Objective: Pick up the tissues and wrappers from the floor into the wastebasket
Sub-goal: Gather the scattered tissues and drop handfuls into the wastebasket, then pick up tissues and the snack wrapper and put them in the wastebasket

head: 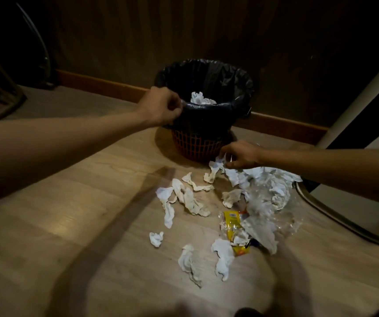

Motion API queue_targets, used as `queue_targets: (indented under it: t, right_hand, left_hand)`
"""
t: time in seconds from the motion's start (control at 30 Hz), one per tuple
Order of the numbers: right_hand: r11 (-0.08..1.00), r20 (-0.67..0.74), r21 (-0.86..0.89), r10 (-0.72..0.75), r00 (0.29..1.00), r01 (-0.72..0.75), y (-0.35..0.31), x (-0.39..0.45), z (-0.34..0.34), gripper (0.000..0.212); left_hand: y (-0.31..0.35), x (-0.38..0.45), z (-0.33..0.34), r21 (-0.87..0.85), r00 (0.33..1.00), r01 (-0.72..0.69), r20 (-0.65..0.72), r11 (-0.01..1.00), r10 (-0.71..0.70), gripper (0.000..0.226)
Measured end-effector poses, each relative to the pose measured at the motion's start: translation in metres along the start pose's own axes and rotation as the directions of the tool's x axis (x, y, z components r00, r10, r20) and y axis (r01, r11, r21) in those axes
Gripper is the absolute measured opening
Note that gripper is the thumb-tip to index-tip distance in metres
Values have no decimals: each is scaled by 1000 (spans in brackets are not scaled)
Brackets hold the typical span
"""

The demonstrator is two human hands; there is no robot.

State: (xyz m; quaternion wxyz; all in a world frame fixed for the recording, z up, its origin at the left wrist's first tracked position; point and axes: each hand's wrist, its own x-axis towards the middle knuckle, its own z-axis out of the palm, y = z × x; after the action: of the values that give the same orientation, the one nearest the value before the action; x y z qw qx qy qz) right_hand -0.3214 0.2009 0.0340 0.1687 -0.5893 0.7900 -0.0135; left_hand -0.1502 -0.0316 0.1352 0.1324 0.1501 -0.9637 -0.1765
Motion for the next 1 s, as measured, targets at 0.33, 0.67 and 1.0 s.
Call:
queue_targets:
  t: [0.33, 0.67, 1.0]
  right_hand:
    - [991, 276, -118, 95, 957, -64, 33, 44, 70, 62]
    - [961, 250, 59, 248, 936, -271, 38, 84, 112, 59]
    - [954, 231, 188, 189, 954, -235, 38, 69, 124, 29]
  left_hand:
    - [-50, -73, 87, 254, 808, -229, 588, 940, 38, 41]
    - [-53, -95, 194, 172, 716, 52, 680, 984, -157, 89]
    - [-53, -98, 232, 118, 749, -170, 660, 978, 51, 72]
